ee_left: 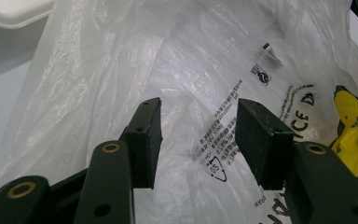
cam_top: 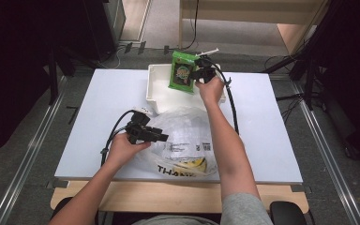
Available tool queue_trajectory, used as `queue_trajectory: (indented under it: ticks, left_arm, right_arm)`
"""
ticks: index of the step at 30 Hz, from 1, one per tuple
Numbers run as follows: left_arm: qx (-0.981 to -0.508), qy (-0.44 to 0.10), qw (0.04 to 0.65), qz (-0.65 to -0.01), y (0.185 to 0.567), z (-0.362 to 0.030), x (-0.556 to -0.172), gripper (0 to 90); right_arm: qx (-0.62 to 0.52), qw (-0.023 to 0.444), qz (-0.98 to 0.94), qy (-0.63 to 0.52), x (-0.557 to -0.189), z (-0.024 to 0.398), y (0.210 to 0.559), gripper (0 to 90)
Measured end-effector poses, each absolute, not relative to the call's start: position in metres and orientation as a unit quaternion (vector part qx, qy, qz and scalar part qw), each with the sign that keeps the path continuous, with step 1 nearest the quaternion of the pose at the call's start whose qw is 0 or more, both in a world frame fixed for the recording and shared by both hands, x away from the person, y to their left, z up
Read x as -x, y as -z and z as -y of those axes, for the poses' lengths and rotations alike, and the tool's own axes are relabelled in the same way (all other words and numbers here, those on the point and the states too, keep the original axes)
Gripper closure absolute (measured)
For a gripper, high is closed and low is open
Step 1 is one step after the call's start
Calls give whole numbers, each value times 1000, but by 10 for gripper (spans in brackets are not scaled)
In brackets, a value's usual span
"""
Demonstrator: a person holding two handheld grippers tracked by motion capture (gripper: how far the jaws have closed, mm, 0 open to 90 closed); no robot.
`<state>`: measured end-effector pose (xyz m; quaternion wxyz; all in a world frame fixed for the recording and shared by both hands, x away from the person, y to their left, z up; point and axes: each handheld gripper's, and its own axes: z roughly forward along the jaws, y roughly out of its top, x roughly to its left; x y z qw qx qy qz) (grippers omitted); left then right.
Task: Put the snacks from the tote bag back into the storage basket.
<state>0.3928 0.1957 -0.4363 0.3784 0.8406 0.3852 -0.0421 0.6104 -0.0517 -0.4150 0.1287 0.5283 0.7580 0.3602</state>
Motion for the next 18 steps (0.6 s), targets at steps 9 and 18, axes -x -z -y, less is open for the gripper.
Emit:
queue_trajectory:
  ticks: [9, 18]
  left_arm:
    - [-841, 43, 379, -385, 436, -195, -392, 518]
    - [-840, 46, 379, -384, 437, -195, -394, 518]
  right_arm:
    - [-536, 140, -755, -349, -614, 49, 418, 621]
    - [-545, 136, -751, -347, -614, 46, 424, 603]
